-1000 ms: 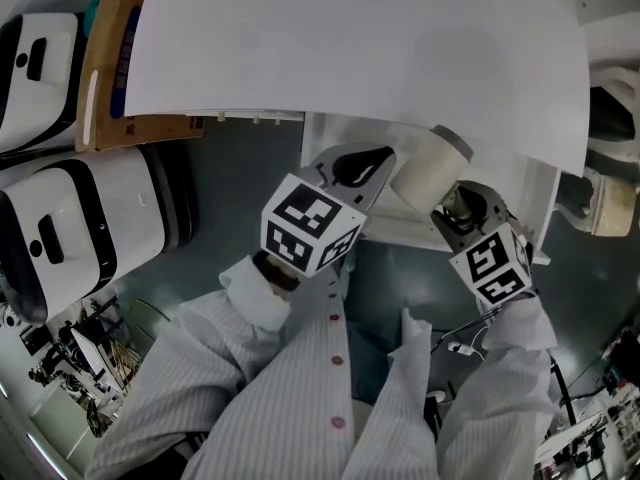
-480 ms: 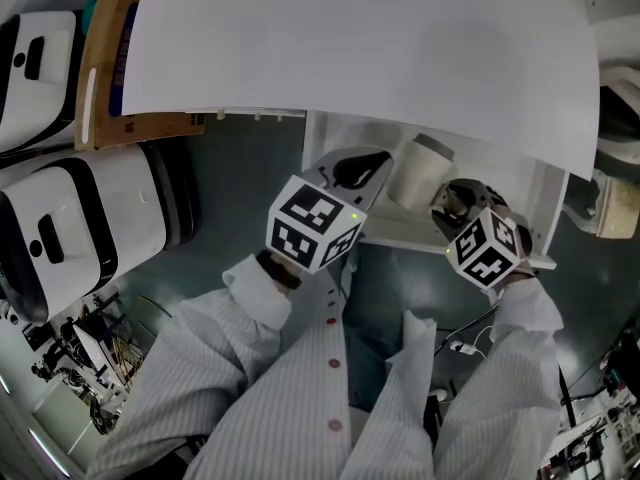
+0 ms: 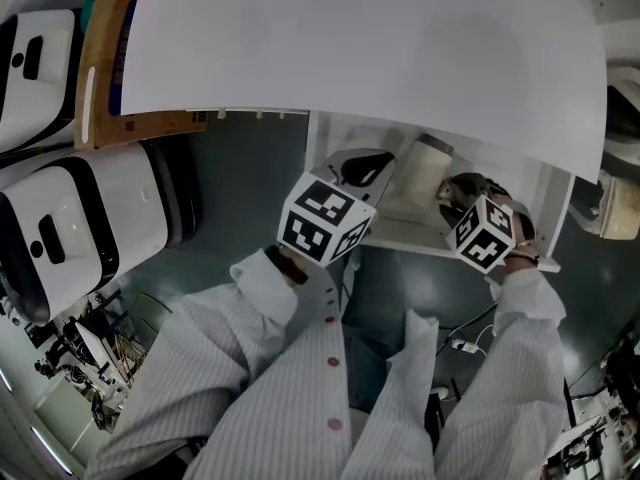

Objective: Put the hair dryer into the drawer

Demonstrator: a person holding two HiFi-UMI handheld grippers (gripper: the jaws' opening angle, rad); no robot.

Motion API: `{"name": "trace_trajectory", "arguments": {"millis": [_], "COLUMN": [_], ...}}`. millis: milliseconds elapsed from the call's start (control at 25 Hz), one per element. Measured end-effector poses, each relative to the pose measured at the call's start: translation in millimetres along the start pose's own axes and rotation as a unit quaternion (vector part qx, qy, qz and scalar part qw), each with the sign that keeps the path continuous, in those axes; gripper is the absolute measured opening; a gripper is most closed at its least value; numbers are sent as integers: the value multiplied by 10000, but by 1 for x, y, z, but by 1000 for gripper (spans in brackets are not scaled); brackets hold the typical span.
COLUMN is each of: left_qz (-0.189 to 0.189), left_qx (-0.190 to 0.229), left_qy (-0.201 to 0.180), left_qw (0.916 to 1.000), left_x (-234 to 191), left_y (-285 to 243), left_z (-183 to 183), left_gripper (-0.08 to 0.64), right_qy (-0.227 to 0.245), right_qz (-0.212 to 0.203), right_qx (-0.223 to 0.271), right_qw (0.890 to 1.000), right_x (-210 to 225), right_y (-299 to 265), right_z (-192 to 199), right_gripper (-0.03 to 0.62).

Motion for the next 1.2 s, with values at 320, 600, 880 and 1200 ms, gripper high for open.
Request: {"name": "trace_trajectory", "arguments": {"millis": [320,600,880,1200], "left_qz": [17,46,108,136], "left_qx": [-115,-135,-145,-88], "left_qy": [30,69,75,73], "left_qw": [9999,9999,9998,9998], "left_x": [-3,-5,-4,-4], "left_y": [-3,-6,-6,-4], "left_z": [6,7,7,4], "left_gripper": [9,9,9,9], "right_qy": [148,202,8,-74], "right_qz": [16,26,-29,-72], "right_qx": [-255,-304,-227,-209], "right_qw": [9996,9993,9997,9997], "right_x": [2,3,4,4], "right_y": [-15,-21,-26,-27], "right_z": [9,11,14,14], "right_gripper": [212,212,212,212]}}
Point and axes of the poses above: the fingertips, and each gripper's own axes: y backward along the fingers, x to its right, z out of its underside, the point moved 7 cm from there along y, backward along the fingers, and after that the axes turned 5 degrees about y, right-handed, at the moved point
